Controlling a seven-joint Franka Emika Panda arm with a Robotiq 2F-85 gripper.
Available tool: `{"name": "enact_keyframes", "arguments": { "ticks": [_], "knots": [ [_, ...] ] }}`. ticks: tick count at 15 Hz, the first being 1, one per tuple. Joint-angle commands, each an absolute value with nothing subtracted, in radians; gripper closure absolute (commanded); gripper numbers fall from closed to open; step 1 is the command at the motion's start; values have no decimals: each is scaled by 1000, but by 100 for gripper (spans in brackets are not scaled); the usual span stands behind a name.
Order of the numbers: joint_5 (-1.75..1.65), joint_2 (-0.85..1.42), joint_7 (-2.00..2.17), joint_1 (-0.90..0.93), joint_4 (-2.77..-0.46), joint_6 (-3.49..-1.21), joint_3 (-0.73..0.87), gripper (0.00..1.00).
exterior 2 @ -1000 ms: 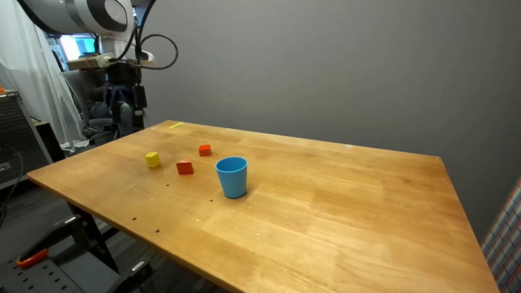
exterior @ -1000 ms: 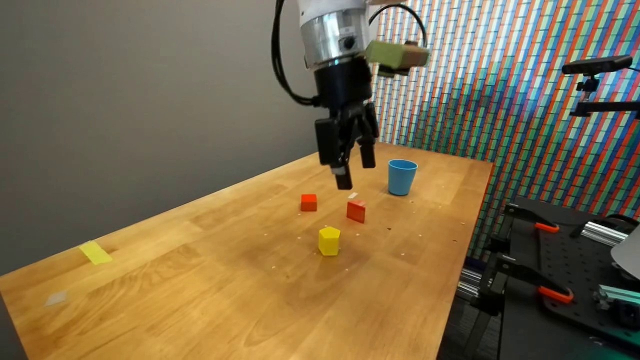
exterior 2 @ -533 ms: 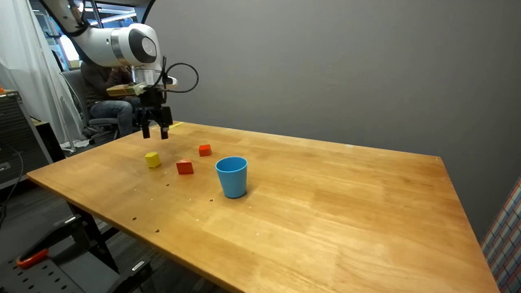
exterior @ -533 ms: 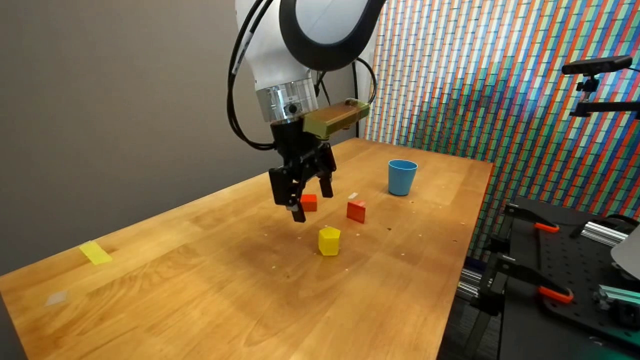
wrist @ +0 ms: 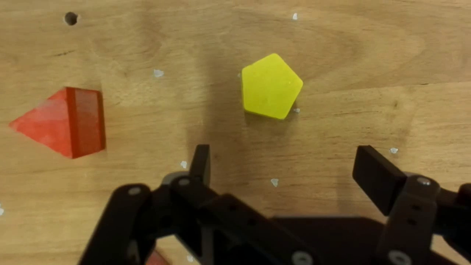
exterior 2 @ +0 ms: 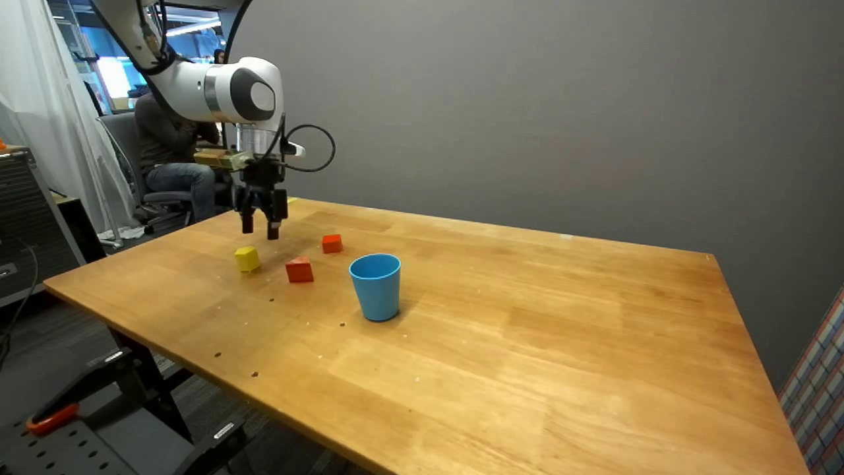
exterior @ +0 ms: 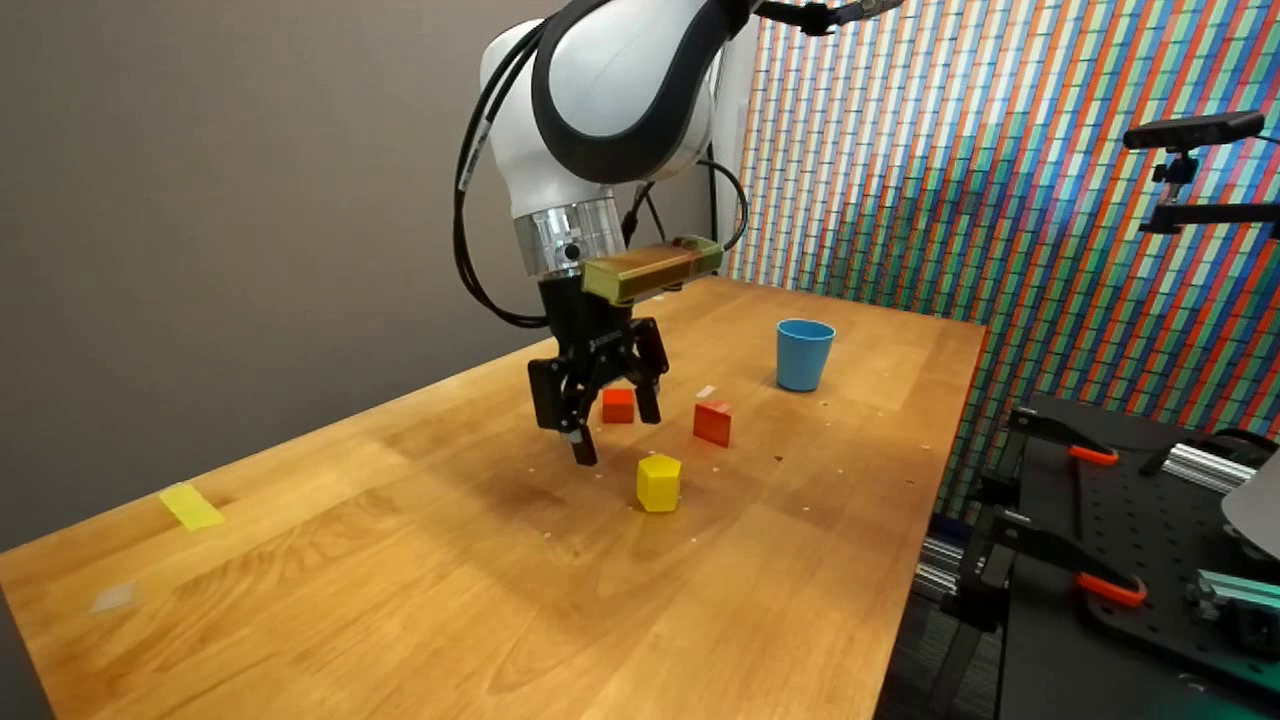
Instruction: Pick the yellow block and put it in the cup
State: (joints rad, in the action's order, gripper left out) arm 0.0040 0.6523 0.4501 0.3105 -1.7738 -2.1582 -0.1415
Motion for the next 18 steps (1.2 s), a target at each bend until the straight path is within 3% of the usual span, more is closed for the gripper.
{"name": "enact_keyframes", "arguments": {
  "ticks": [1, 8, 9, 10, 17, 18],
  "knots": [
    [81, 656, 435, 300, -1799, -2178, -143, 0],
    [129, 652, 463, 302, -1873, -2226, -123, 0],
    [137, 653, 458, 298, -1878, -2221, -124, 25],
    [140, 652, 462, 299, -1884, -2221, -120, 26],
    [215, 630, 482, 282, -1899, -2191, -122, 80],
    [228, 609, 495, 275, -1909, -2176, -118, 80]
  ]
}}
